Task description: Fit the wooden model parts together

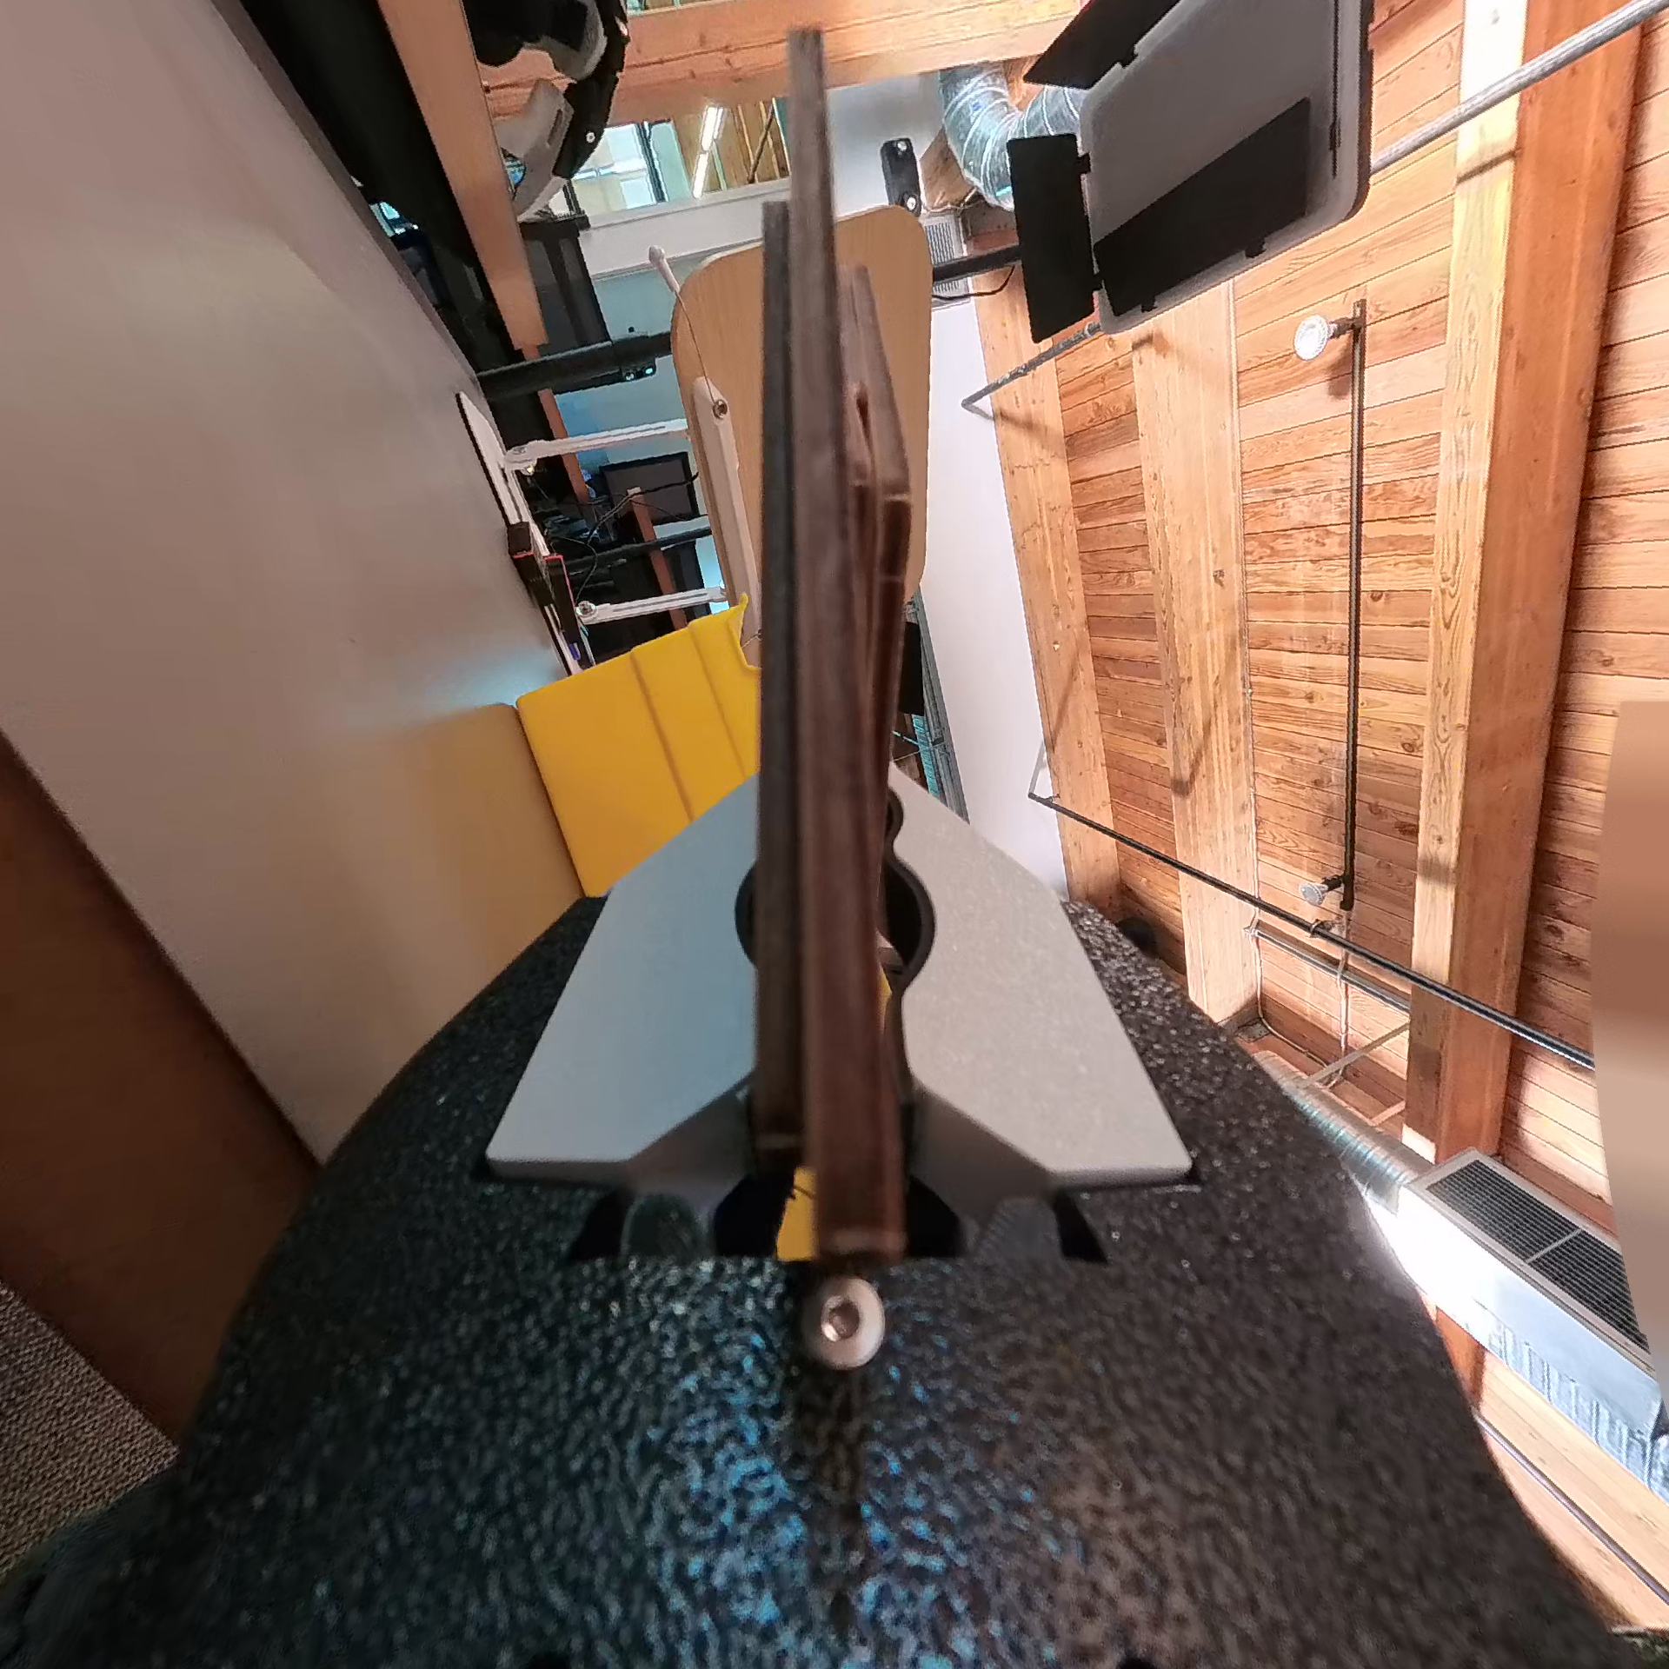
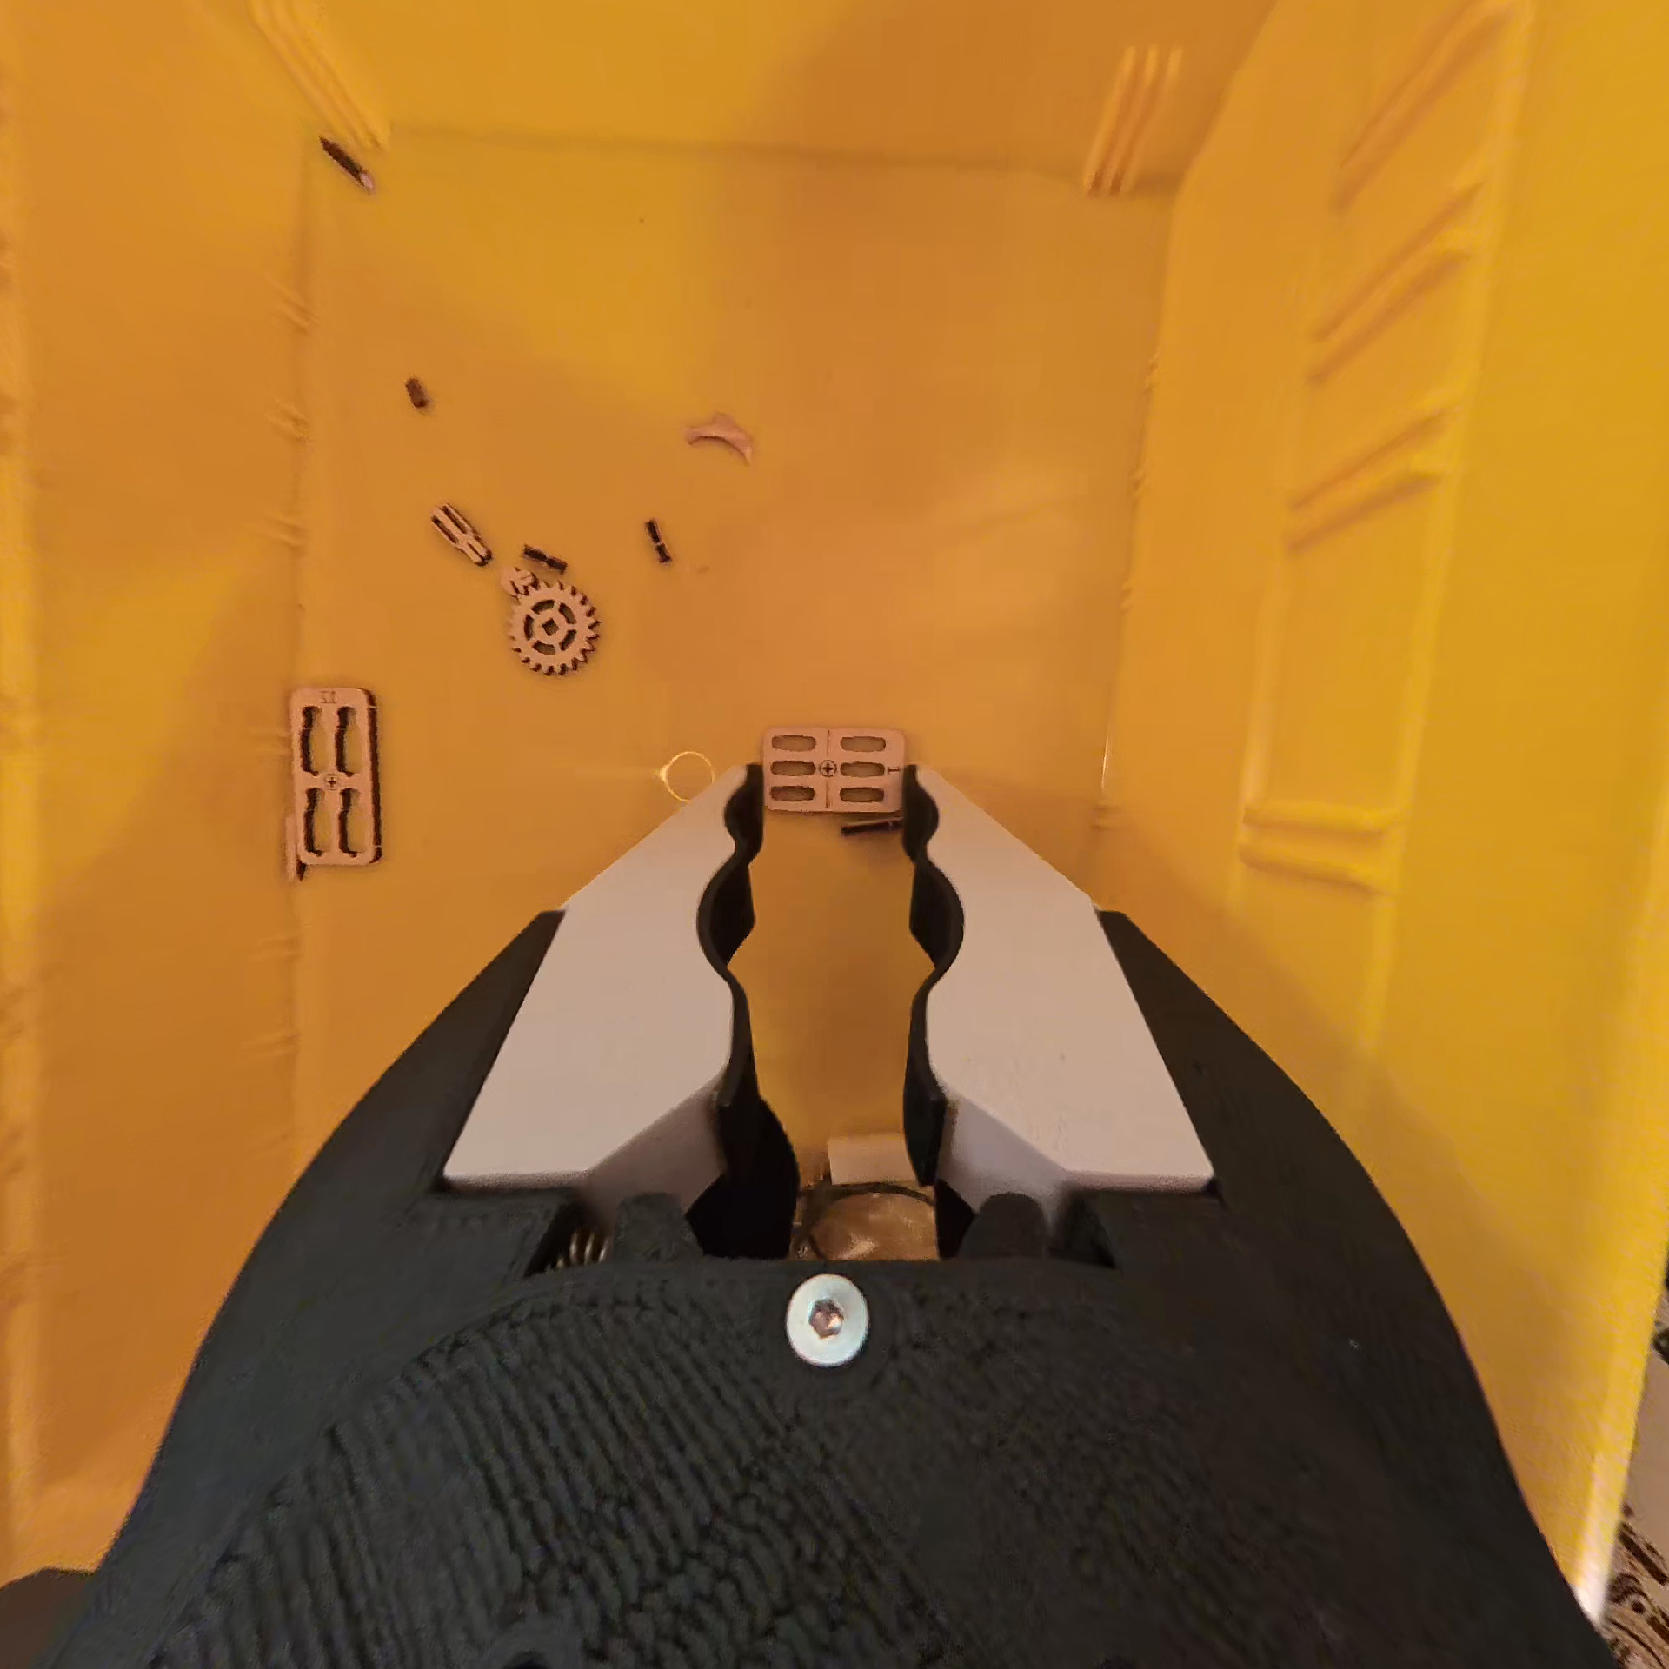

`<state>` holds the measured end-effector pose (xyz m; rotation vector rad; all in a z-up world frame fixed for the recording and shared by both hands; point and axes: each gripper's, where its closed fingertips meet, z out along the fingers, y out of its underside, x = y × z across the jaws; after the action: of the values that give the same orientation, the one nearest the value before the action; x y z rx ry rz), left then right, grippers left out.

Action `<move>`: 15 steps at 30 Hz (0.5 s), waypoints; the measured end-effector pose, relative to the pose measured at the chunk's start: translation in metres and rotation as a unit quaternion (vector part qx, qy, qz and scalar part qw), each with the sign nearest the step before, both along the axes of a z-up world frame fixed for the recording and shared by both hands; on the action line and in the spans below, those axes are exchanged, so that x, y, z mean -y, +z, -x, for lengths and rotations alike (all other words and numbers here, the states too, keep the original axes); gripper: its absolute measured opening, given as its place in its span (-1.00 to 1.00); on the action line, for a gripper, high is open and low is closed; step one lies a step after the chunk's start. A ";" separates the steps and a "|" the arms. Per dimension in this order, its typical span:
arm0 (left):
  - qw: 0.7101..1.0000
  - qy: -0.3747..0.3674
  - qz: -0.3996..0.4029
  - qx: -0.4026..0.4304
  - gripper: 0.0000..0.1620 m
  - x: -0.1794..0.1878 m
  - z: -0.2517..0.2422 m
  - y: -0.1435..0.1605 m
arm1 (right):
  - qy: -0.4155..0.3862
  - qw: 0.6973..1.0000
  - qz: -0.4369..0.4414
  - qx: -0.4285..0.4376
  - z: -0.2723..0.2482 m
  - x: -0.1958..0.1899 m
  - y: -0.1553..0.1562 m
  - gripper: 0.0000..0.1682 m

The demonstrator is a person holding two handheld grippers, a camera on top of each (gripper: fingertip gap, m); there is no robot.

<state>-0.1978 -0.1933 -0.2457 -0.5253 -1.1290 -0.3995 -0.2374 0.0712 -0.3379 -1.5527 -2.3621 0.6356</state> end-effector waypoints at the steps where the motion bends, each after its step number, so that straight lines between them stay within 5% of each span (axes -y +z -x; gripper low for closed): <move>1: 1.000 0.000 0.000 0.000 -0.86 0.000 0.000 0.000 | 0.003 1.000 -0.002 0.000 0.000 0.000 0.000 -0.66; 4: 1.000 -0.001 0.001 -0.001 -0.86 0.000 -0.001 0.001 | 0.011 0.999 0.014 -0.038 -0.001 0.006 0.018 -0.66; 8: 1.000 0.003 -0.001 0.000 -0.86 0.002 0.000 0.000 | -0.022 0.976 -0.006 -0.216 -0.012 -0.026 0.124 -0.66; 12: 1.000 0.004 -0.001 0.002 -0.87 0.003 0.001 -0.001 | -0.184 0.926 -0.167 -0.285 -0.071 -0.171 0.200 -0.66; 15: 1.000 0.002 0.000 0.003 -0.87 0.001 0.000 -0.001 | -0.303 0.902 -0.228 -0.209 -0.133 -0.283 0.190 -0.66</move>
<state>-0.1982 -0.1947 -0.2471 -0.5219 -1.1353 -0.3967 -0.1044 0.3537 -0.1483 -1.5985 -1.4553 0.2123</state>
